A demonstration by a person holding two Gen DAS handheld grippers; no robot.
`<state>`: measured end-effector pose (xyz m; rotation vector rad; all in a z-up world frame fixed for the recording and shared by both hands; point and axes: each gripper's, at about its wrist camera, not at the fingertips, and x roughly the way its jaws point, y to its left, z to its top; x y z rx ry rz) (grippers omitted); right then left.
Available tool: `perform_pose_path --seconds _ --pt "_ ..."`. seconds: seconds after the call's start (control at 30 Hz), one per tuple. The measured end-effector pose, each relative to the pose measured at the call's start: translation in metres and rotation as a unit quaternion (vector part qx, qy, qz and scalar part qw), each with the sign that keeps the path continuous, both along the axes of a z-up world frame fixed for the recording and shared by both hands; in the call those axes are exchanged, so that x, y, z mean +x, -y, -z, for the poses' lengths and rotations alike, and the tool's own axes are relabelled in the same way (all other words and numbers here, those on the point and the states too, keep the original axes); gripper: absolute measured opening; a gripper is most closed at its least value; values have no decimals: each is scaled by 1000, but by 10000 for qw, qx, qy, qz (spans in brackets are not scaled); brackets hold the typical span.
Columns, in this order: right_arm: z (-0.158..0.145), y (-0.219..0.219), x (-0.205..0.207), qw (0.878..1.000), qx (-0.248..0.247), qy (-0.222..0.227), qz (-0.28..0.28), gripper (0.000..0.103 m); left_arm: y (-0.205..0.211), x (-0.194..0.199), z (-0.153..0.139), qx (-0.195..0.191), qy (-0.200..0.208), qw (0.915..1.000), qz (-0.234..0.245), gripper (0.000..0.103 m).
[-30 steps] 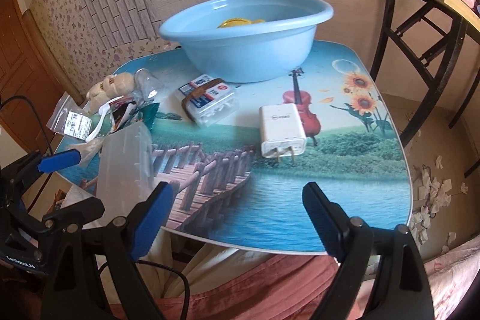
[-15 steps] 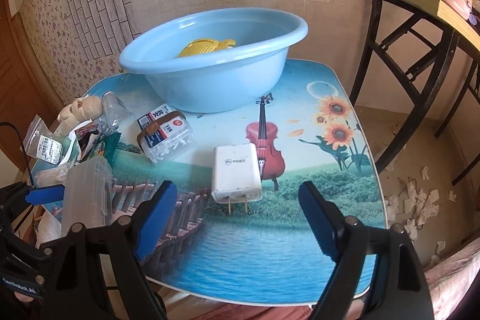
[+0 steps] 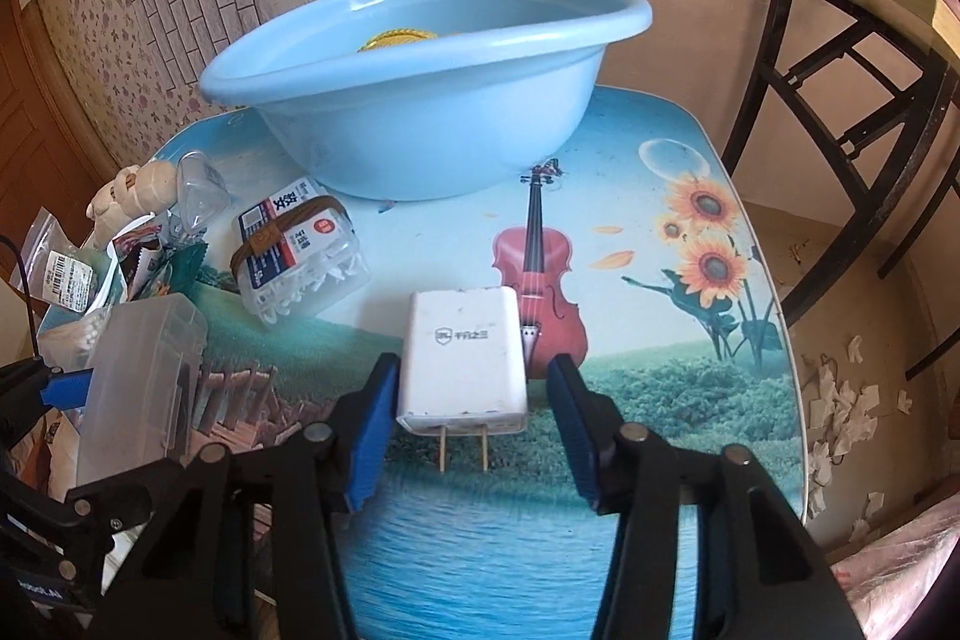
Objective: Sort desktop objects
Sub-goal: 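Grasp the white charger with the right gripper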
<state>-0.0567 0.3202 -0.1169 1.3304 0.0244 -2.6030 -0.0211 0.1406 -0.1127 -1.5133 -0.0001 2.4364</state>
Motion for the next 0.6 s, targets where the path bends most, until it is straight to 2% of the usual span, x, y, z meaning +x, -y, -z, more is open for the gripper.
perform_pose_path --seconds 0.17,0.37,0.47,0.6 --pt "-1 3 5 10000 49 37 -19 39 10 3 -6 -127 -166 9998 -10 69" --pt "-2 6 20 9999 45 80 -62 39 23 14 -8 -230 -300 9993 30 68" --pt "-4 11 25 9999 59 115 -86 39 31 15 -7 -137 -252 9996 -9 68" --pt "-1 19 28 9999 89 -60 -121 39 36 17 -1 -78 -304 9995 -84 68"
